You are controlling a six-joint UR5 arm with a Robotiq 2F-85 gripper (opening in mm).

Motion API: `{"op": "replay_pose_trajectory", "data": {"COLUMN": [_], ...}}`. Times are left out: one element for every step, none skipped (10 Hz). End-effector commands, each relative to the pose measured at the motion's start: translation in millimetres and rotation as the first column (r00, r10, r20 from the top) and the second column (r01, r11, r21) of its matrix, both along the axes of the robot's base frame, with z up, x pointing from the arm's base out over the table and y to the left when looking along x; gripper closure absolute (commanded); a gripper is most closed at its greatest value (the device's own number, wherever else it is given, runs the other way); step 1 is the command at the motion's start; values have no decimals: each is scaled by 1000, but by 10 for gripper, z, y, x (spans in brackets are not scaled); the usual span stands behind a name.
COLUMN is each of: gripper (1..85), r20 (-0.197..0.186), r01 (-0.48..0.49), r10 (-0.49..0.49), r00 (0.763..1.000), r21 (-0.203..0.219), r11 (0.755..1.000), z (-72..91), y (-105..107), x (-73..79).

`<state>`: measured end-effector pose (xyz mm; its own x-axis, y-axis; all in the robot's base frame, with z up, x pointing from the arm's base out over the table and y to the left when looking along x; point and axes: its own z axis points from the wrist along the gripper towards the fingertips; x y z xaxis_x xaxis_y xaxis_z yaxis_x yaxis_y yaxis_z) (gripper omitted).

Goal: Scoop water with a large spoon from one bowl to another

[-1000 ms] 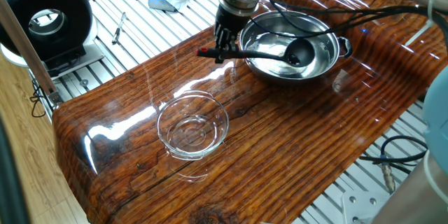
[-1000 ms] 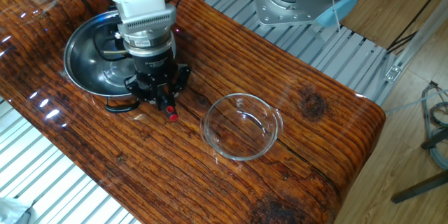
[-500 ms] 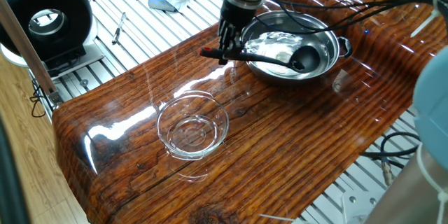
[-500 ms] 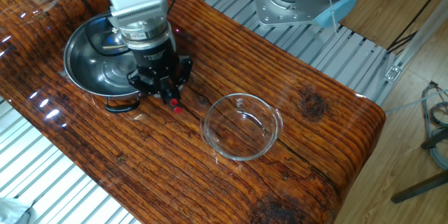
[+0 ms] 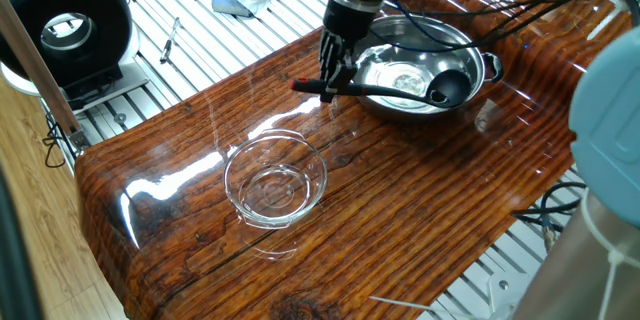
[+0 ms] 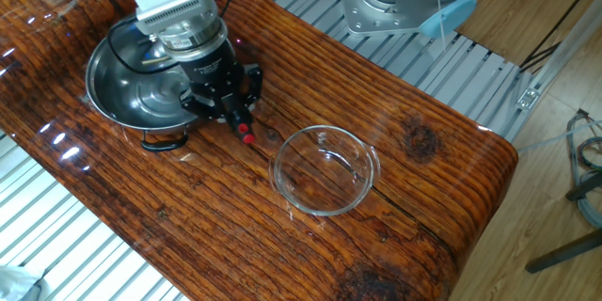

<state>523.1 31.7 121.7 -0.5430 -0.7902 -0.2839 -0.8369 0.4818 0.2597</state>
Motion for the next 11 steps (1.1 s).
{"op": "replay_pose_trajectory", "data": {"gripper": [847,847,847,847,847,847,847,847,847,847,847], "r20": [-36,-19,-6,5,8,4,-2,-2,3,7,16], "r01": [-2,-17,-31,-45,-47,-49,-49,-54,-66,-69,-79], "r10": [4,18,31,45,47,49,49,54,66,69,79], "r00": [999,1000,999,999,999,999,999,999,998,998,997], "r21": [62,47,7,-19,-15,-8,-6,-2,-2,-11,-43], "r11": [998,999,999,999,999,999,999,999,998,998,996], "z": [17,-6,-17,-6,16,42,57,63,74,69,39], "y": [85,54,-8,-32,9,55,82,102,109,110,57], "x": [-41,-2,45,95,130,143,147,164,206,234,281]}}
